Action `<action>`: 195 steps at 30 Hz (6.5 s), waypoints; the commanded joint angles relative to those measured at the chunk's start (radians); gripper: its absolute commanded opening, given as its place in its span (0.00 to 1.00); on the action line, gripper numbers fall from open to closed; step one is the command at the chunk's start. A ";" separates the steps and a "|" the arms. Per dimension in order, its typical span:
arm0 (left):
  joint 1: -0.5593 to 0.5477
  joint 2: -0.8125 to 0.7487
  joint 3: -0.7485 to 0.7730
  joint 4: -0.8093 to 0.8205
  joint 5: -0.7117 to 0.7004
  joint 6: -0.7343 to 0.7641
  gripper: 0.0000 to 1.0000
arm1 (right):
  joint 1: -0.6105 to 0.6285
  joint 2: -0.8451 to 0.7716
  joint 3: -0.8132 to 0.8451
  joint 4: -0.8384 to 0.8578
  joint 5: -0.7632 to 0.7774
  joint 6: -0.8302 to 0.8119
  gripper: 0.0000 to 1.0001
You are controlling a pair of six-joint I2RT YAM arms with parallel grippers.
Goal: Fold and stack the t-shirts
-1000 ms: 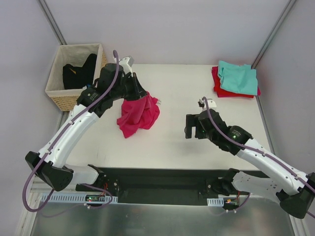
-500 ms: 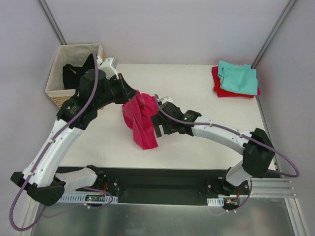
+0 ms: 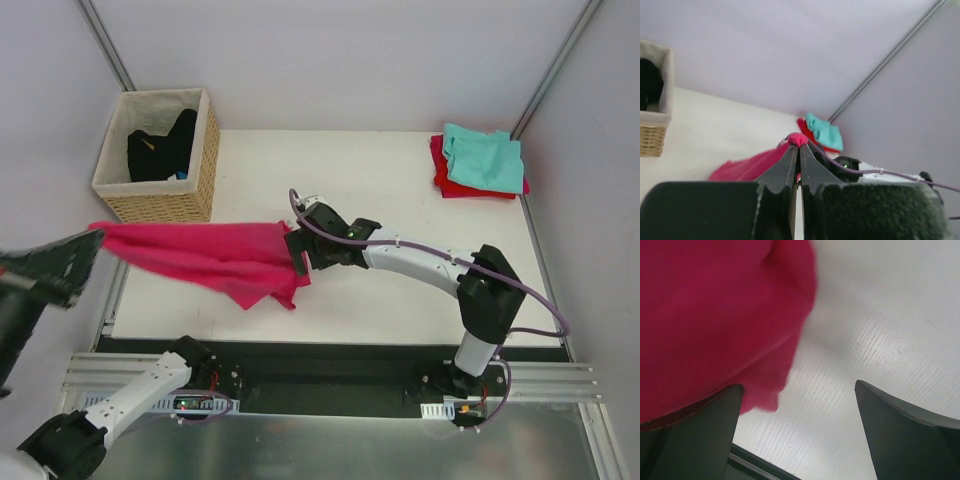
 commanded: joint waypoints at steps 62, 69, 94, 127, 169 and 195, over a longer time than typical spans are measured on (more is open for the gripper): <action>-0.048 0.008 -0.720 0.933 0.514 -0.107 0.00 | 0.129 -0.751 -0.416 -0.226 0.696 0.304 0.97; -0.048 -0.054 -0.873 0.687 0.403 -0.026 0.00 | 0.137 -0.679 -0.381 -0.188 0.666 0.296 0.97; -0.020 0.044 -0.623 0.385 -0.169 0.067 0.00 | 0.148 -0.564 -0.458 -0.194 0.525 0.328 0.97; -0.020 0.032 -0.660 0.346 -0.183 0.019 0.00 | 0.149 -0.195 -0.277 -0.033 0.311 0.238 0.92; -0.019 0.044 -0.635 0.343 -0.157 0.021 0.00 | 0.105 -0.274 -0.254 -0.068 0.409 0.175 0.01; -0.030 -0.051 -0.005 0.552 0.420 0.197 0.00 | 0.119 -0.878 0.726 -0.381 0.109 -0.391 0.01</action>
